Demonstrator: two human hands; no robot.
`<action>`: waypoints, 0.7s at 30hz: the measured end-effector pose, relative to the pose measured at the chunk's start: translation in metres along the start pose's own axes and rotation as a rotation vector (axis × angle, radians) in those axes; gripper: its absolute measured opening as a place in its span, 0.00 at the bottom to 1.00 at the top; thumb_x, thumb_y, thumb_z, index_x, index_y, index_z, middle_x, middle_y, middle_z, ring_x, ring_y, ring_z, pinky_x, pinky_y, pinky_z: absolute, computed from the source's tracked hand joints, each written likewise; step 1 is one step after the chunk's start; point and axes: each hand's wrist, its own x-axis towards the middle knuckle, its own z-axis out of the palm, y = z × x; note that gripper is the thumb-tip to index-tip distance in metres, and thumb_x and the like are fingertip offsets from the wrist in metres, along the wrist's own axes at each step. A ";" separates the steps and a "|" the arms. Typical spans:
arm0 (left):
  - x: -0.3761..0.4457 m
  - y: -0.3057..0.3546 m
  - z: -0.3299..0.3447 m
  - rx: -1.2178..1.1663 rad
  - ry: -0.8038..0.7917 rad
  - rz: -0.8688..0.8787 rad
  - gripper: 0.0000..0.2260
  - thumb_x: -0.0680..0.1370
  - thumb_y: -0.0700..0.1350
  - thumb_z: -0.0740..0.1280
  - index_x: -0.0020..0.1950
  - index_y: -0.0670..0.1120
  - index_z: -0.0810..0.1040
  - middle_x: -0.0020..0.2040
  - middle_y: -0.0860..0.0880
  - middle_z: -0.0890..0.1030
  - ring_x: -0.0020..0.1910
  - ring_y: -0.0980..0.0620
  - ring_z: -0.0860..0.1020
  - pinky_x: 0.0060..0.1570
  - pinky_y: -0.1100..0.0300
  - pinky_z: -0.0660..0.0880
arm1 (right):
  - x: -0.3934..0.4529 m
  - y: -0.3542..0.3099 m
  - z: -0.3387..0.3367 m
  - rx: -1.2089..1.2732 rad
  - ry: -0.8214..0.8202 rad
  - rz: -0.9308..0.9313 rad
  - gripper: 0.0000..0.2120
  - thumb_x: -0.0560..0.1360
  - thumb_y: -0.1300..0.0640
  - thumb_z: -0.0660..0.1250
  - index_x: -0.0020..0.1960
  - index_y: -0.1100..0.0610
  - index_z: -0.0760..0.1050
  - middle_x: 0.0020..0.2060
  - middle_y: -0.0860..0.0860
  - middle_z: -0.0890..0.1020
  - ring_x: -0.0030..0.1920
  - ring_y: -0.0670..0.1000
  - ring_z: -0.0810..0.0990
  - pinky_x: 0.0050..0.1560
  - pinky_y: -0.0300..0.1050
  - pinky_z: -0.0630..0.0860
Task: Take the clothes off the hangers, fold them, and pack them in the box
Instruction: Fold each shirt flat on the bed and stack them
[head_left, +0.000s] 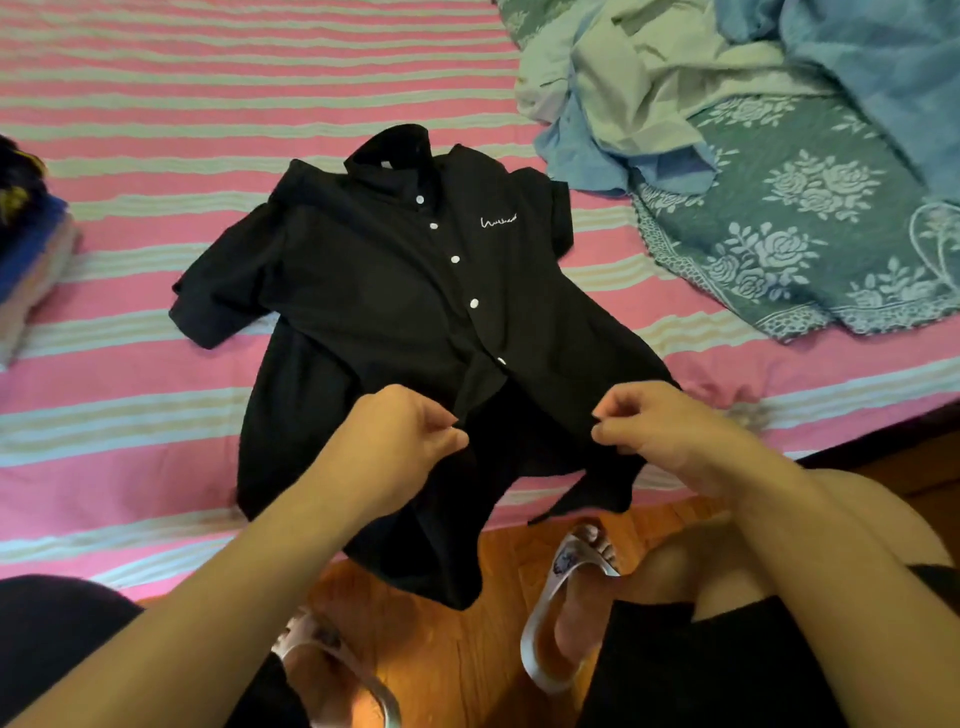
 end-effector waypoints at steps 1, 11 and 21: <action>0.000 0.001 -0.003 0.029 0.000 0.026 0.08 0.80 0.51 0.71 0.56 0.53 0.86 0.46 0.57 0.86 0.47 0.61 0.82 0.42 0.70 0.70 | 0.000 -0.003 -0.001 0.075 0.057 0.000 0.11 0.73 0.64 0.71 0.34 0.53 0.78 0.31 0.46 0.78 0.41 0.50 0.77 0.48 0.53 0.76; -0.002 0.018 0.029 -0.475 0.055 -0.083 0.11 0.71 0.45 0.80 0.39 0.48 0.78 0.31 0.52 0.77 0.30 0.58 0.74 0.35 0.61 0.72 | -0.020 -0.024 0.028 0.459 -0.134 -0.172 0.05 0.76 0.62 0.71 0.43 0.54 0.81 0.38 0.51 0.82 0.43 0.48 0.81 0.44 0.41 0.77; -0.012 0.022 0.033 -0.765 -0.076 -0.150 0.03 0.79 0.41 0.72 0.50 0.46 0.86 0.44 0.45 0.86 0.41 0.54 0.82 0.47 0.60 0.81 | -0.021 -0.024 0.046 0.575 -0.114 -0.064 0.05 0.79 0.61 0.68 0.49 0.61 0.82 0.46 0.58 0.86 0.52 0.56 0.86 0.54 0.49 0.82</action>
